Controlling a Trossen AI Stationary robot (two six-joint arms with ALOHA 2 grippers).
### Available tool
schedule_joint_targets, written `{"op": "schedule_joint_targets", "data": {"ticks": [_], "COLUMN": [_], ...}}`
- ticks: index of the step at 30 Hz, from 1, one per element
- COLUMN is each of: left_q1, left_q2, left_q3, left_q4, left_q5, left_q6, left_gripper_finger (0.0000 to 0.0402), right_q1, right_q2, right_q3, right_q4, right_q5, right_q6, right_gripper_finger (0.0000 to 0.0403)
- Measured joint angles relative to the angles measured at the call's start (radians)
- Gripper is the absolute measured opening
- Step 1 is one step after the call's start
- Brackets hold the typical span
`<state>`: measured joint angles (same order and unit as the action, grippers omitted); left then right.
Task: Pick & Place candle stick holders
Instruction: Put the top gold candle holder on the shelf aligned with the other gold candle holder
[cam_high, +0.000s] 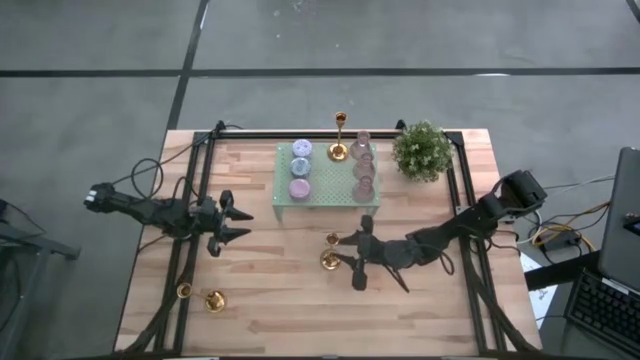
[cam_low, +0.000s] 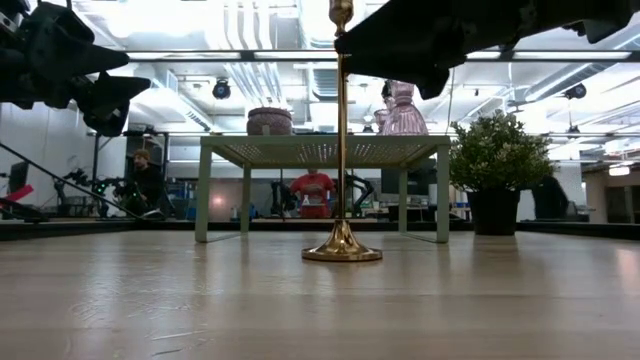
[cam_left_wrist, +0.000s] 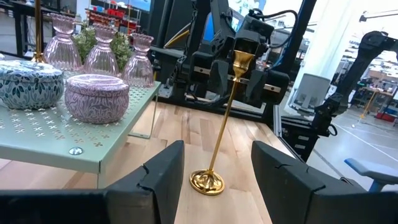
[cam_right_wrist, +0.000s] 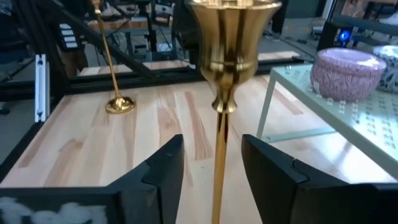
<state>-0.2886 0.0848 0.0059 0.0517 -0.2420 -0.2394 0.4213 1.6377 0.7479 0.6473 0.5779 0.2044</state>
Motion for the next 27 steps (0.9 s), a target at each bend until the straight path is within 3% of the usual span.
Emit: {"op": "schedule_joint_targets", "data": {"ticks": [6,15,27], "left_q1": [0.000,0.000,0.000], "left_q2": [0.000,0.000,0.000], "left_q3": [0.000,0.000,0.000], "left_q4": [0.000,0.000,0.000], "left_q5": [0.000,0.000,0.000], "left_q6": [0.000,0.000,0.000], "left_gripper_finger": [0.0193,0.0193,0.0193], "right_q1": [-0.005,-0.019,-0.021], "right_q2": [0.007,0.007,0.007], "right_q3": [0.000,0.000,0.000], "right_q4": [0.026,0.050,0.050], "right_q5": [0.021,0.024,0.025], "right_q6": [-0.032,-0.043,-0.046], "right_gripper_finger": [0.0158,0.0125,0.0028]}}
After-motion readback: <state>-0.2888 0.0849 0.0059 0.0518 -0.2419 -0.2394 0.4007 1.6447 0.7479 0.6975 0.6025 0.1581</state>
